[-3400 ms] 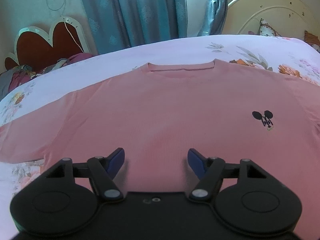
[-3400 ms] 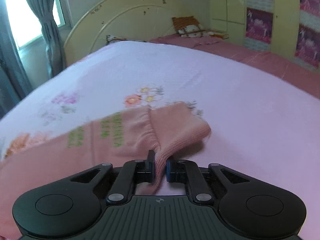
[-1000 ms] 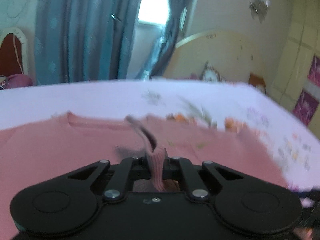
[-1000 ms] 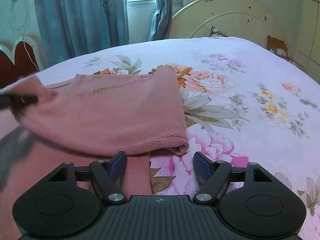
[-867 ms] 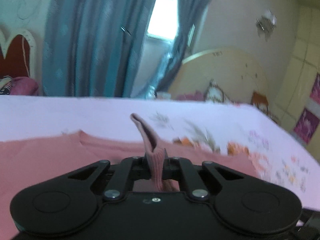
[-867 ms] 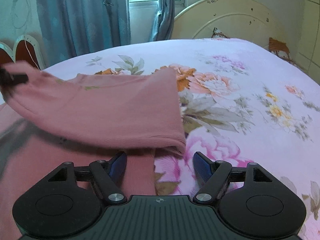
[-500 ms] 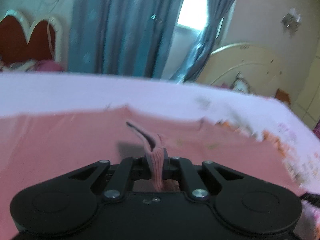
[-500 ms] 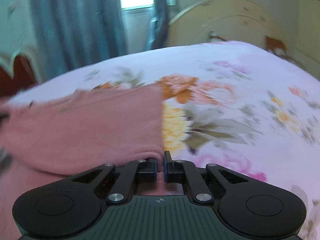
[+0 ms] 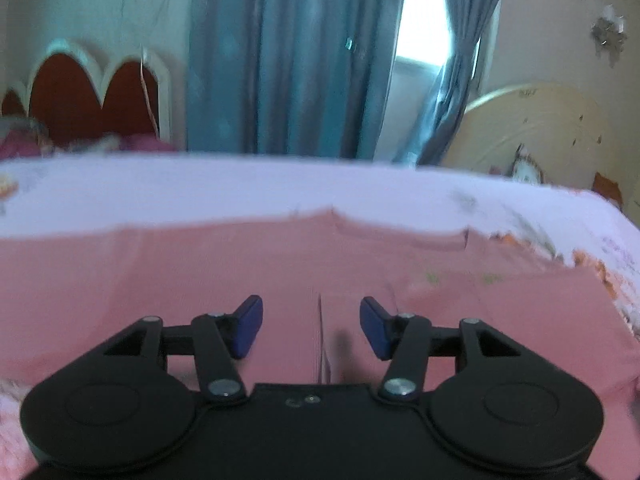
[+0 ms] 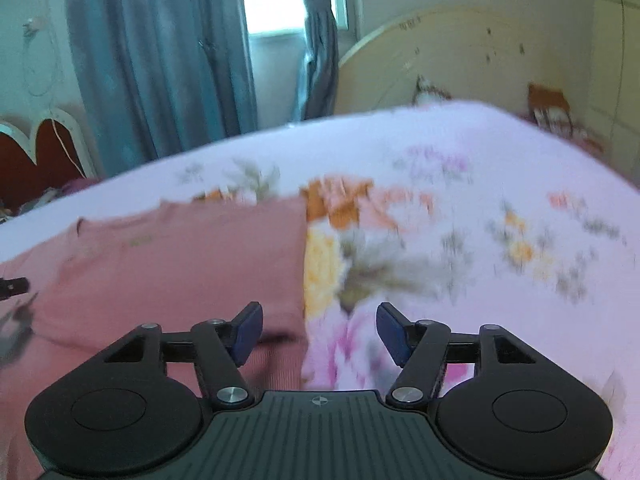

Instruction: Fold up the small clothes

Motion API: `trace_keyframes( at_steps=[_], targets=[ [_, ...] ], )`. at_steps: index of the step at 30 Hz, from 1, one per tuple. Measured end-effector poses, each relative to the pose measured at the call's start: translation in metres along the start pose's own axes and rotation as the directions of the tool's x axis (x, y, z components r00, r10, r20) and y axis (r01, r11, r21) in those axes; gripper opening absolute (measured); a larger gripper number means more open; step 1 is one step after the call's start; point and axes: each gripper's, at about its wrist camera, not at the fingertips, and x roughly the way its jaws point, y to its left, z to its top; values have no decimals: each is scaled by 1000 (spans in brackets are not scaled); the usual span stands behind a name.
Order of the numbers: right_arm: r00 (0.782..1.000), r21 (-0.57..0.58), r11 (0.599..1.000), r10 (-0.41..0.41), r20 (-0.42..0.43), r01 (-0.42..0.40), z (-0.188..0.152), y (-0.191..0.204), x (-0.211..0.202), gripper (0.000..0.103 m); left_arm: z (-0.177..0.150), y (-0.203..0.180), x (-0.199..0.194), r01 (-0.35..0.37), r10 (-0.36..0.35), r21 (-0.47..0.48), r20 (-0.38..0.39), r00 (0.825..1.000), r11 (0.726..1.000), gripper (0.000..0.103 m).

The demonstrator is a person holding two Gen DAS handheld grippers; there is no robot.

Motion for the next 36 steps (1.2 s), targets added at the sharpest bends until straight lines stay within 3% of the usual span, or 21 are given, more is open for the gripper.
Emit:
trace_keyframes(
  at_steps=[6, 8, 12, 14, 15, 17, 19, 22, 30, 31, 32, 34, 36],
  targets=[
    [999, 8, 999, 36, -38, -36, 31, 8, 66, 61, 9, -34, 20, 115, -111, 61, -61, 992, 992, 53],
    [997, 12, 999, 31, -68, -30, 40, 7, 92, 52, 4, -43, 30, 114, -108, 75, -79, 991, 991, 53],
    [995, 18, 1000, 17, -97, -15, 53, 7, 138, 51, -8, -42, 47, 93, -84, 59, -140, 987, 994, 52],
    [994, 38, 999, 16, -108, -12, 58, 4, 157, 50, -12, -39, 48, 85, -77, 59, -135, 988, 995, 52],
    [994, 48, 999, 24, -107, -19, 61, 3, 164, 47, -12, -40, 48, 83, -74, 65, -135, 988, 994, 52],
    [993, 70, 996, 61, -105, -54, 65, 3, 169, 17, -14, -40, 45, 77, -67, 71, -135, 989, 994, 52],
    [995, 29, 998, 50, -84, -47, 64, 10, 163, 6, -14, -40, 45, 71, -61, 70, -136, 989, 995, 52],
    [996, -25, 999, -47, -70, 46, 56, 5, 169, 5, -15, -43, 46, 62, -51, 81, -136, 989, 995, 53],
    [999, -92, 995, -44, -26, 41, 64, 18, 146, 6, -11, -48, 48, 38, -21, 108, -154, 988, 993, 57],
    [999, -98, 995, -35, -15, 33, 64, 21, 140, 13, -10, -49, 48, 35, -17, 111, -158, 987, 993, 58],
    [1000, -107, 994, -23, -2, 22, 65, 26, 134, 34, -10, -50, 48, 33, -14, 115, -162, 987, 993, 59],
    [1000, -131, 991, 12, 29, -8, 62, 37, 118, 62, -9, -51, 48, 29, -9, 121, -170, 985, 992, 59],
    [998, -167, 984, 62, 23, -57, 55, 51, 105, 62, -9, -52, 47, 24, -2, 126, -176, 984, 992, 60]
  ],
)
